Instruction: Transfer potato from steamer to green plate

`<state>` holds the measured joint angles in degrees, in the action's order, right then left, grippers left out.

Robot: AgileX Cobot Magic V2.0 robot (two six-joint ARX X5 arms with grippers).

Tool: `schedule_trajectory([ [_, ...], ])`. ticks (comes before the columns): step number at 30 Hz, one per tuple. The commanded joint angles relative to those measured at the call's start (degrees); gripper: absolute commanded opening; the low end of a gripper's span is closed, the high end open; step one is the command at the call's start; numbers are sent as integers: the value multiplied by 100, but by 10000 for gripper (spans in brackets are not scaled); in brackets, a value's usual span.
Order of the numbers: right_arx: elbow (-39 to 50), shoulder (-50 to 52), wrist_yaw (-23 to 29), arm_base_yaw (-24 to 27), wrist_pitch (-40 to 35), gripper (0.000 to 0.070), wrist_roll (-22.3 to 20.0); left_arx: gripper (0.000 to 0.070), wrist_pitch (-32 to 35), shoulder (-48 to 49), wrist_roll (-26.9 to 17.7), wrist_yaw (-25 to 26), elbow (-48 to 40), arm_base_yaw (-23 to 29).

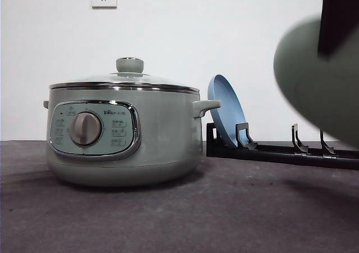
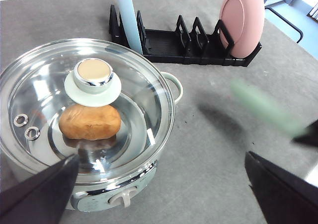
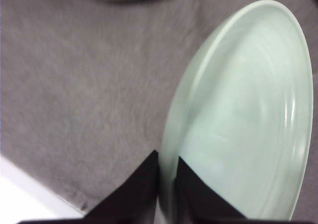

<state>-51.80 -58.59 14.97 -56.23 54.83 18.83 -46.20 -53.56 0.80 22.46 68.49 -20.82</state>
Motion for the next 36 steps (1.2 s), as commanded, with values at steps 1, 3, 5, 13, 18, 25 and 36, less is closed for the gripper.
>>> schedule_trajectory([
  [1,56,-177,91,-132,-221,4,189,700,28,-24,-17,20,136,-26],
  [3,168,-410,242,-248,-383,4,247,700,33,-24,-17,20,136,-26],
  [5,215,-661,394,-371,-476,4,248,700,33,-26,-17,20,136,-26],
  [13,226,-1699,524,-779,-882,4,241,700,31,-26,-20,20,136,-26],
  [18,226,-2283,651,-912,-1195,4,326,700,27,-26,-20,20,136,-26],
  [25,226,-2735,648,-1007,-1295,5,359,700,-3,-26,-36,18,136,-26],
  [36,220,-2746,205,-999,-1479,311,498,700,-56,-26,-78,20,136,-26],
])
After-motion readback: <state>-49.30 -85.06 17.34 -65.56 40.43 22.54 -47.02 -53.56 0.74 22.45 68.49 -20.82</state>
